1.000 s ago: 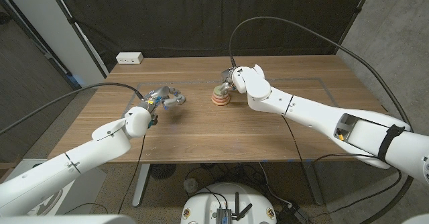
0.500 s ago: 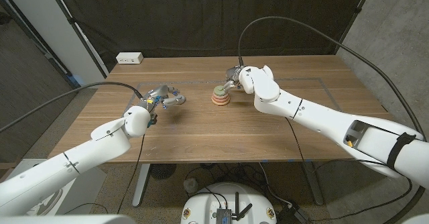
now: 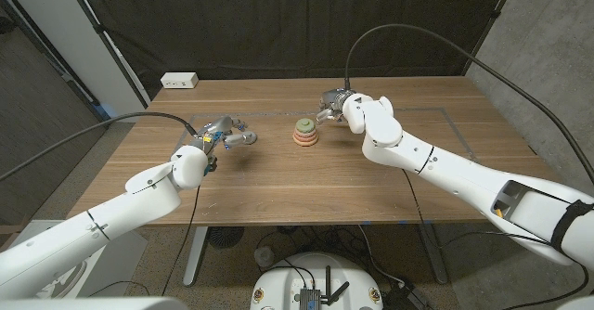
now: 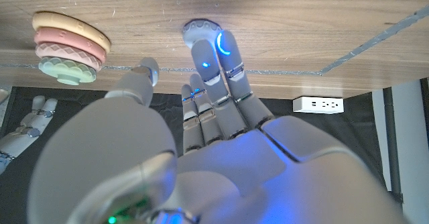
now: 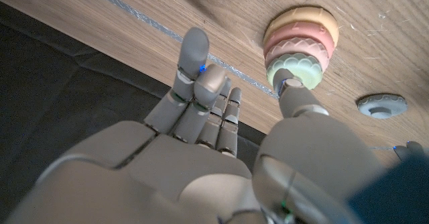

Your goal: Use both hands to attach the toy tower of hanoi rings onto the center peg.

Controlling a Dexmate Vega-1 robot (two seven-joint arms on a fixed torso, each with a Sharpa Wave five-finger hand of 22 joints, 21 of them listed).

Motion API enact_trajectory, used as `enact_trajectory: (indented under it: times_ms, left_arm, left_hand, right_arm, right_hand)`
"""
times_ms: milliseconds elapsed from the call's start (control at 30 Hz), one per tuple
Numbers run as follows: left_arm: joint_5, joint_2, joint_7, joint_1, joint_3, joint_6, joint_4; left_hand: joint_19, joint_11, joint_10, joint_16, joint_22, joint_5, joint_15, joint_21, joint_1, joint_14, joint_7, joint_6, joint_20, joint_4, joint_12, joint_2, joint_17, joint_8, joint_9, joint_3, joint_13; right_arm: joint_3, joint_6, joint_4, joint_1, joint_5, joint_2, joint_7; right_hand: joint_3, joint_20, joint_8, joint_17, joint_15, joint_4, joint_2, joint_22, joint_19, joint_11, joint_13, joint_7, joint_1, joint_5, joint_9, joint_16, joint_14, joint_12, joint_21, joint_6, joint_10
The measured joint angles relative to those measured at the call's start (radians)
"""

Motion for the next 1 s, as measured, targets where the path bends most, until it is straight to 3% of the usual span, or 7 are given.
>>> enact_trajectory:
  times_ms: [167,267,500,633,800,933,1000]
  left_arm:
    - [0.005,-0.006,0.000,-0.011,0.008,0.003,0.001]
    - [0.009,-0.011,-0.002,-0.019,0.015,0.004,0.004]
    - [0.018,-0.022,-0.004,-0.029,0.025,0.012,0.003]
    - [0.022,-0.023,-0.004,-0.030,0.027,0.017,-0.007]
    - [0.029,-0.026,0.006,-0.027,0.027,0.030,-0.013]
    - [0.031,-0.032,0.008,-0.027,0.028,0.031,-0.014]
    - [0.043,-0.035,0.021,-0.028,0.030,0.035,-0.014]
  left_hand:
    - [0.000,0.000,0.000,0.000,-0.002,0.000,0.000,0.000,0.000,0.000,0.000,0.000,0.000,0.000,0.000,0.000,-0.003,0.000,0.000,0.000,0.000]
    - [0.000,0.000,0.000,0.003,-0.003,0.000,0.000,0.000,0.000,0.000,0.000,0.000,0.000,0.000,0.000,0.000,-0.003,0.000,0.000,0.000,0.000]
    - [0.000,0.000,0.000,0.003,-0.003,0.000,0.000,0.000,0.000,0.000,0.000,0.000,0.000,-0.004,0.000,0.000,-0.003,0.000,0.000,0.004,0.000]
    - [0.000,0.001,-0.001,0.003,-0.003,0.000,0.000,0.000,0.000,0.000,-0.002,-0.002,0.000,-0.004,0.000,0.000,-0.003,0.000,0.000,0.004,0.000]
    - [0.000,0.005,-0.013,0.003,0.000,0.000,0.000,0.000,0.000,0.000,0.001,-0.008,0.000,-0.004,0.000,0.000,-0.003,0.000,0.000,0.004,0.000]
    - [0.000,0.005,-0.013,0.003,0.000,0.000,0.000,0.000,-0.003,0.000,0.001,-0.008,0.000,-0.004,0.000,-0.003,-0.003,0.000,0.000,0.004,0.000]
    - [0.000,0.005,-0.013,0.003,0.000,-0.001,0.000,0.000,-0.004,0.000,0.001,-0.008,0.000,-0.004,0.000,-0.004,-0.003,0.000,0.000,0.004,0.000]
  right_arm:
    - [0.030,-0.013,-0.031,-0.033,0.018,-0.019,-0.040]
    - [0.045,-0.019,-0.045,-0.051,0.031,-0.028,-0.068]
    - [0.092,-0.030,-0.081,-0.111,0.067,-0.057,-0.149]
    - [0.102,-0.035,-0.090,-0.125,0.088,-0.064,-0.206]
    - [0.148,-0.037,-0.133,-0.191,0.110,-0.102,-0.270]
    - [0.148,-0.039,-0.133,-0.191,0.128,-0.102,-0.318]
    - [0.179,-0.039,-0.154,-0.233,0.136,-0.126,-0.337]
  right_hand:
    - [0.008,0.000,0.008,-0.003,0.000,-0.003,0.008,-0.005,0.000,0.000,0.005,0.000,0.008,0.000,0.009,0.003,0.000,0.000,0.000,0.000,0.000]
    - [0.010,0.000,0.007,-0.002,-0.001,-0.005,0.016,-0.005,0.000,0.000,0.010,0.014,0.016,0.008,0.014,0.003,0.001,0.000,0.000,-0.015,0.000]
    - [0.019,0.000,-0.001,-0.003,-0.004,-0.008,0.022,-0.009,0.000,0.021,0.018,0.025,0.036,0.014,0.019,0.003,0.004,0.000,0.000,-0.036,-0.026]
    - [0.019,0.000,-0.001,-0.007,-0.004,-0.008,0.011,-0.010,0.000,0.021,0.023,0.025,0.047,0.017,0.023,0.001,0.003,0.000,0.000,-0.036,-0.037]
    - [0.019,0.000,-0.001,-0.012,0.000,-0.008,0.017,-0.014,0.000,0.014,0.026,0.025,0.054,0.017,0.023,-0.005,-0.008,0.000,0.000,-0.036,-0.044]
    - [0.019,0.000,-0.005,-0.014,0.004,-0.008,0.000,-0.014,0.000,0.014,0.028,0.025,0.071,0.018,0.023,-0.005,-0.011,0.000,0.000,-0.036,-0.044]
    - [0.019,0.000,-0.007,-0.016,0.004,-0.008,0.000,-0.014,0.000,0.014,0.028,0.025,0.071,0.017,0.023,-0.005,-0.011,0.000,0.000,-0.036,-0.044]
